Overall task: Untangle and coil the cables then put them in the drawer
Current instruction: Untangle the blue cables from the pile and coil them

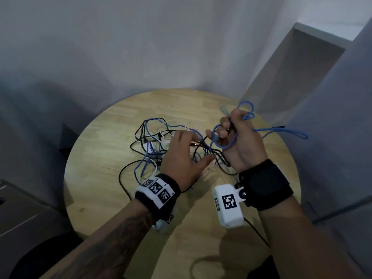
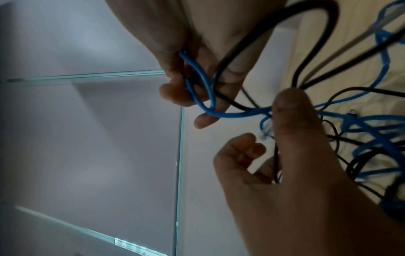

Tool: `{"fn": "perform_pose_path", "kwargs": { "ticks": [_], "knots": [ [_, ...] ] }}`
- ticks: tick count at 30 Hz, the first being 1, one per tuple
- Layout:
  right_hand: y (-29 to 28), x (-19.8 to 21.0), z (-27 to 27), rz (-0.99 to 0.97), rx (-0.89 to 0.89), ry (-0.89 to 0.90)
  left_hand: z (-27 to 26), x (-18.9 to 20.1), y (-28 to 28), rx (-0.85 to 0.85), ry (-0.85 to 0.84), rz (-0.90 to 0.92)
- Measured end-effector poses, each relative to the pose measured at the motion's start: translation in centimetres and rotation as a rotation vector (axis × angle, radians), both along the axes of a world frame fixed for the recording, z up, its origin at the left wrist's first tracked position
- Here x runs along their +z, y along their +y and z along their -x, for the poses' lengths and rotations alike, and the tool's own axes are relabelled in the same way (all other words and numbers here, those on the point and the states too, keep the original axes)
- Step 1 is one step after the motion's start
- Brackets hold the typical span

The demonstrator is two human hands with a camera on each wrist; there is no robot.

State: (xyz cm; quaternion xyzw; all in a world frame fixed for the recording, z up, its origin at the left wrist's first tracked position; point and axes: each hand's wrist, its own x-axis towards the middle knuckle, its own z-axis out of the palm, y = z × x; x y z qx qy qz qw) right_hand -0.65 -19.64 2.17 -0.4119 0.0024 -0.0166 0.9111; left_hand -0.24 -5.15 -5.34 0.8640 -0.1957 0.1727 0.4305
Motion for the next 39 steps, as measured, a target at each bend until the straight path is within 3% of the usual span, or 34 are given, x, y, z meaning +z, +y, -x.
{"fn": "perform_pose_path", "kwargs": {
  "ticks": [3, 6, 9, 11, 14, 17, 20, 25, 27, 30, 32, 35, 37, 39],
  "knots": [
    [0.4, -0.3, 0.1, -0.007, 0.013, 0.036, 0.0, 0.0, -0.1, -0.025, -0.139, -0.053],
    [0.4, 0.1, 0.2, 0.081, -0.06, 0.024, 0.1, -0.4, 0.2, -0.062, -0.114, -0.096],
    [-0.3, 0.1, 0.1, 0.37, -0.206, -0.013, -0.2, -0.5, 1.0, -0.015, -0.06, -0.195],
    [-0.8, -0.2, 0.3, 0.729, -0.27, -0.106, -0.7, -0.1, 1.5, -0.085, -0.051, -0.21],
    [-1.3, -0.5, 0.4, 1.253, -0.093, -0.248, -1.2, 0.8, 2.1, -0.169, -0.072, -0.133],
    [-1.4, -0.7, 0.3, 1.419, 0.118, -0.258, -1.0, 0.9, 2.1, -0.15, -0.058, -0.135],
    [-1.6, -0.7, 0.3, 1.533, 0.177, -0.266, -0.7, 1.0, 1.7, -0.122, -0.017, -0.143],
    [-1.3, -0.7, 0.8, 1.403, 0.125, -0.327, -1.2, 0.8, 1.4, -0.18, 0.074, -0.035],
    [-0.8, -0.3, 0.8, 1.219, 0.066, -0.306, -1.4, 0.0, 1.6, -0.2, 0.146, -0.04],
    [-1.4, 1.3, 0.0, 0.811, -0.201, -0.219, -1.2, -1.9, 2.0, -0.239, 0.146, -0.315],
    [-2.8, 2.0, -0.6, 0.677, -0.315, -0.197, -0.8, -2.2, 1.9, -0.229, 0.176, -0.272],
    [-4.3, 1.0, -0.5, 0.772, -0.348, -0.149, -0.9, -0.8, 1.9, -0.132, 0.145, -0.149],
    [-4.5, -0.2, 0.0, 0.915, -0.288, -0.092, -1.2, 1.0, 2.7, -0.07, 0.117, -0.22],
    [-4.6, -1.1, 0.3, 1.056, -0.155, -0.06, -1.5, 3.1, 4.6, -0.035, 0.213, -0.36]
  ]
}}
